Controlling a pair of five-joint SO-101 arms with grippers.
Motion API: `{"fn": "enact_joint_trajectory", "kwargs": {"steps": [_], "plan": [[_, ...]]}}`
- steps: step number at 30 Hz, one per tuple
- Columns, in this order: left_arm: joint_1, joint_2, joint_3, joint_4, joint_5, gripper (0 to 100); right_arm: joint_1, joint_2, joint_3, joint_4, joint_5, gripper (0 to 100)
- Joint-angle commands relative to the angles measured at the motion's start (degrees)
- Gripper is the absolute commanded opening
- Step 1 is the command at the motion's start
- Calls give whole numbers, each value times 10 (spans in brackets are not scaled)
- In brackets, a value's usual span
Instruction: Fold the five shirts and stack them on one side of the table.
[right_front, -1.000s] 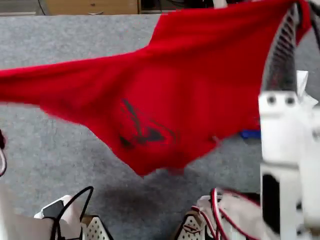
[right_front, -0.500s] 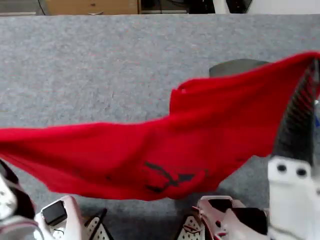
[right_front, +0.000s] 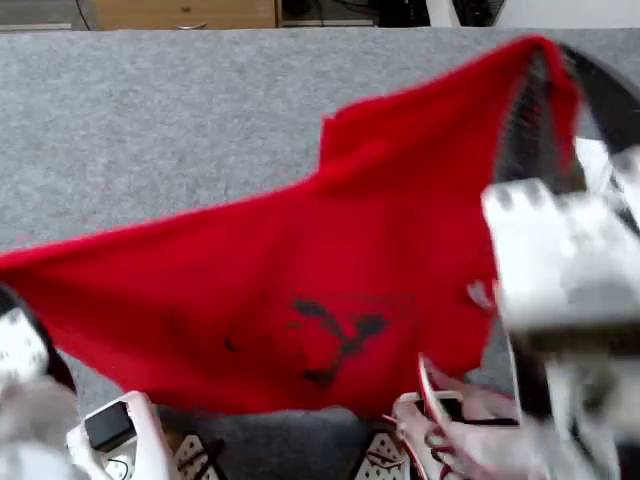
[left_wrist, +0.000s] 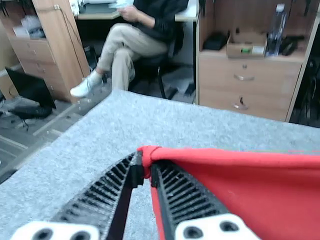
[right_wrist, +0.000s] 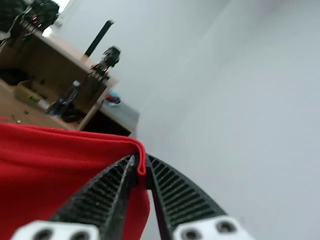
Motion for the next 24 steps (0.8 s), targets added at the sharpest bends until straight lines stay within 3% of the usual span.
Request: {"fn": "enact_joint_trajectory", "kwargs": {"steps": [1,7,11,14,18,24], "plan": [[0,42,132,-143,-1,18,-27,-1,164,-112,4,2],[28,153,283,-443,23,18,-54,25,483,-449,0,2],[53,260,306,-607,75,18,-66,108,577,-630,-2,2],[60,338,296,-683,100,18,-71,189,549,-656,-2,2],[69,421,254,-711,112,18,-72,284,459,-646,-14,2],[78,446,243,-710,110,18,-69,371,296,-494,-42,2]]}}
